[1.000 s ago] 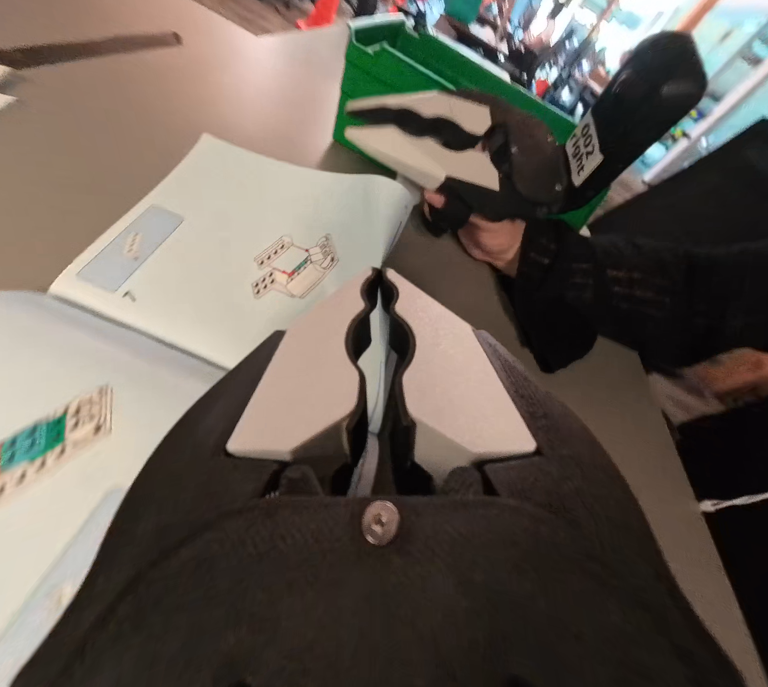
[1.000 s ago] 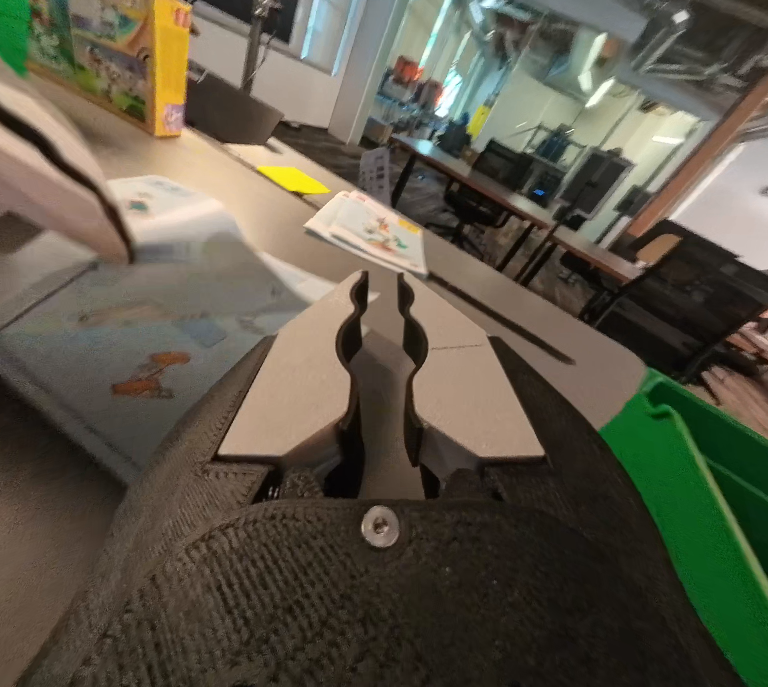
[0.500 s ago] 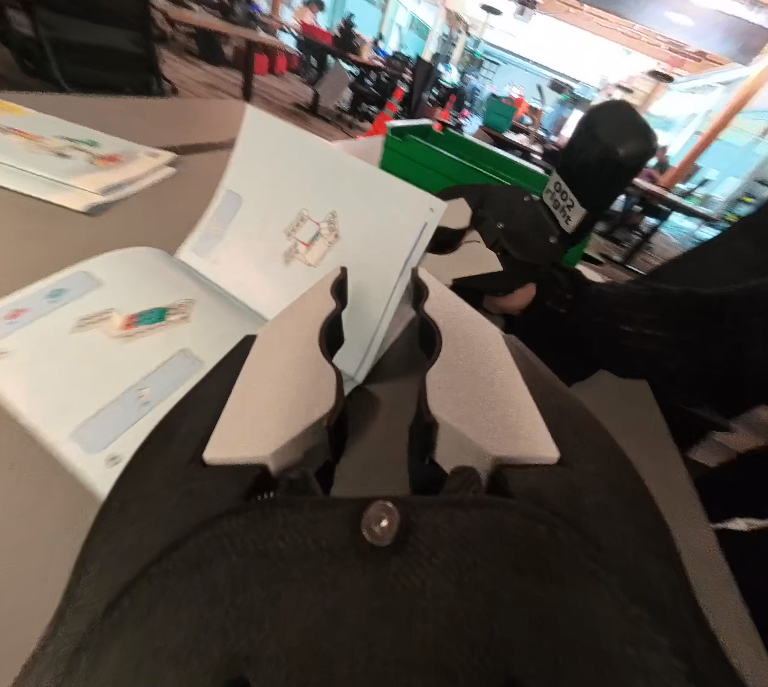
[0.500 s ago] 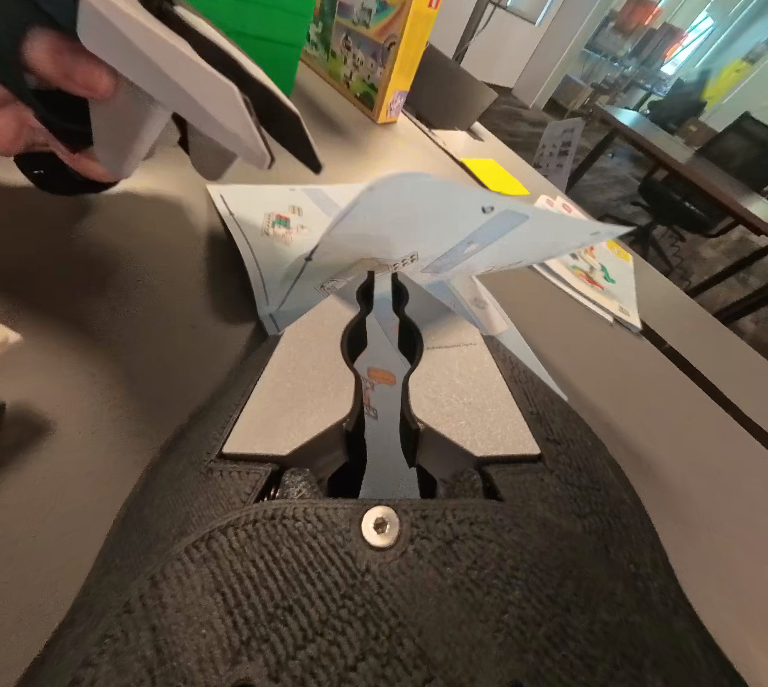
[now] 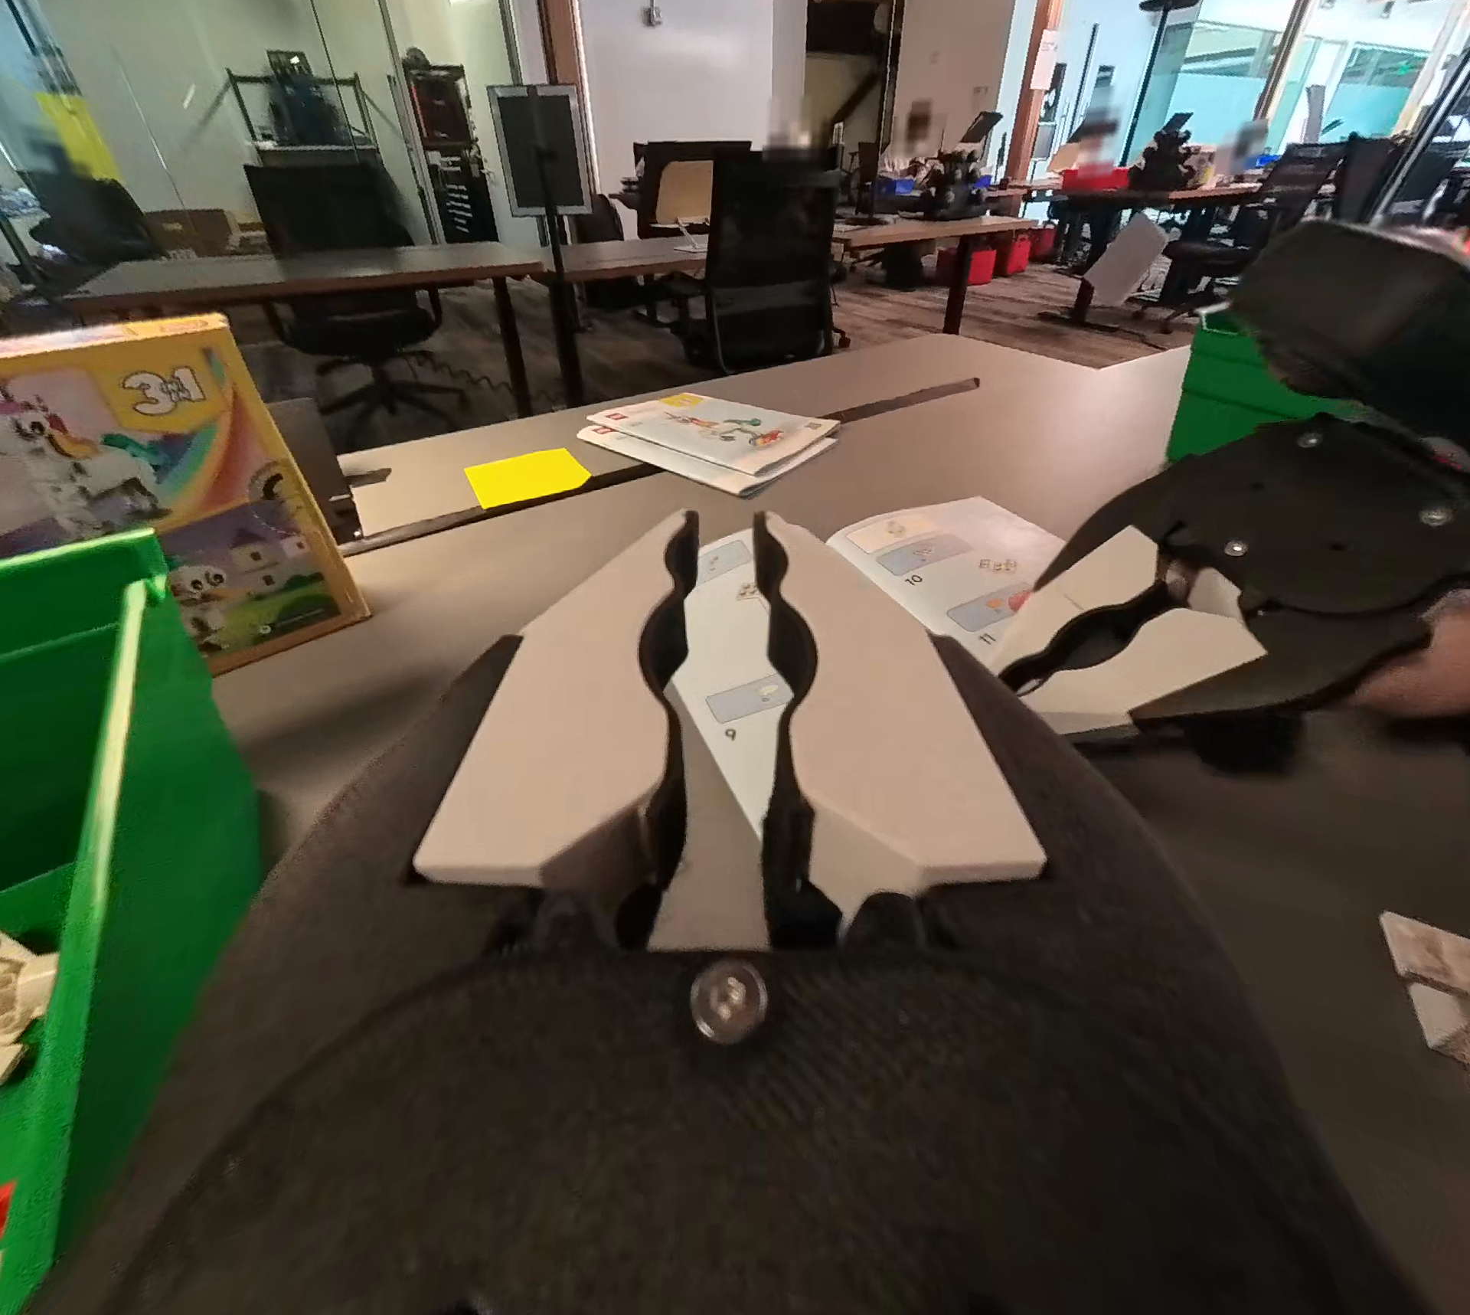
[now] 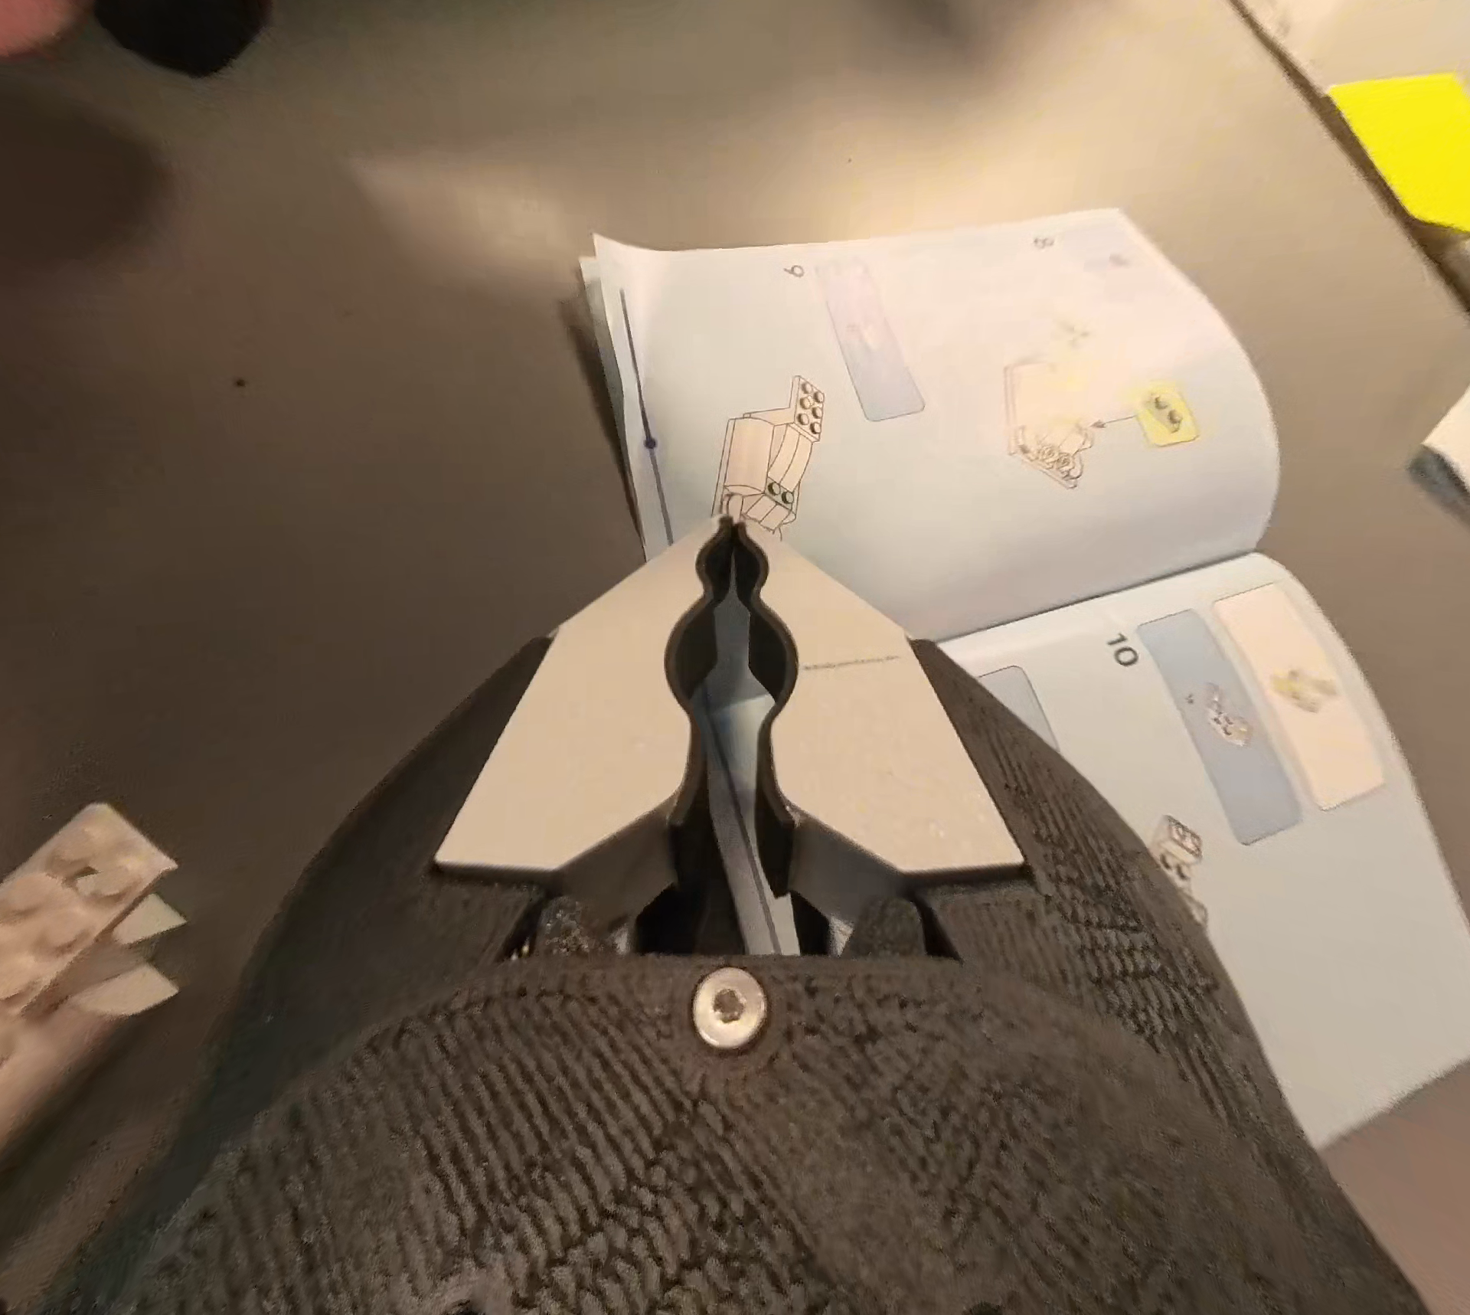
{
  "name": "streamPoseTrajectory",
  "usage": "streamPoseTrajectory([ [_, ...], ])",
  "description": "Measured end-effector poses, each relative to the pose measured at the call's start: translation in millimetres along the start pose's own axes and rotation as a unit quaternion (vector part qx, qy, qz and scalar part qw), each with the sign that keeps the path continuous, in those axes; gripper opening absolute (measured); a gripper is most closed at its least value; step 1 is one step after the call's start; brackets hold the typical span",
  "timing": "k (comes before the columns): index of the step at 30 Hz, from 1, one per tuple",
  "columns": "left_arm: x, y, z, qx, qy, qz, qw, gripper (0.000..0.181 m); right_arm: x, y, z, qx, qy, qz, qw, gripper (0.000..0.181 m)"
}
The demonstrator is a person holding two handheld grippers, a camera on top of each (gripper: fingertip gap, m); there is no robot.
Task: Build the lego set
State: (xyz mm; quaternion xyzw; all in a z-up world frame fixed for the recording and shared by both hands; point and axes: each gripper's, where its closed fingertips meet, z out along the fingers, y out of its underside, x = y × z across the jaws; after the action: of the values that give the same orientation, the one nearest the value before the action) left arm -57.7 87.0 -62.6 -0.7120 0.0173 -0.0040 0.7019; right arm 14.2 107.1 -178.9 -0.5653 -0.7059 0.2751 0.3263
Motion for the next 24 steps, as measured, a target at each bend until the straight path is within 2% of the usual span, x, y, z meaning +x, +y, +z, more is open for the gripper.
streamPoseTrajectory([
  [5,2,-9,-5,0.027,0.011,-0.017,0.999,0.006,0,2,-1,0.001,-0.031,0.041,0.999,0.005],
  [8,3,-5,-6,0.016,0.017,-0.021,1.000,0.006,-8,5,-8,0.006,-0.085,0.060,0.995,0.012],
  [10,8,1,-5,-0.001,0.029,-0.016,0.999,0.006,-11,10,-15,0.007,-0.106,0.050,0.993,0.011],
  [12,17,10,-3,-0.033,0.058,-0.006,0.998,0.000,-14,15,-21,0.007,-0.118,0.037,0.992,0.010],
  [13,32,16,-3,-0.053,0.101,0.002,0.993,0.000,-15,17,-25,0.007,-0.122,0.036,0.992,0.010],
  [14,47,23,-4,-0.081,0.146,0.007,0.986,0.000,-16,19,-27,0.008,-0.126,0.035,0.991,0.010],
  [16,66,47,-4,-0.159,0.190,0.017,0.969,0.000,-17,21,-31,0.008,-0.128,0.033,0.991,0.010],
  [19,77,86,-6,-0.254,0.201,0.077,0.943,0.000,-19,22,-33,0.009,-0.131,0.026,0.991,0.014],
  [22,79,107,-9,-0.301,0.194,0.133,0.924,0.000,-22,22,-35,0.015,-0.126,0.002,0.992,0.019],
  [24,78,116,-10,-0.318,0.190,0.163,0.915,0.000,-19,15,-39,0.045,-0.098,-0.022,0.994,0.019],
])
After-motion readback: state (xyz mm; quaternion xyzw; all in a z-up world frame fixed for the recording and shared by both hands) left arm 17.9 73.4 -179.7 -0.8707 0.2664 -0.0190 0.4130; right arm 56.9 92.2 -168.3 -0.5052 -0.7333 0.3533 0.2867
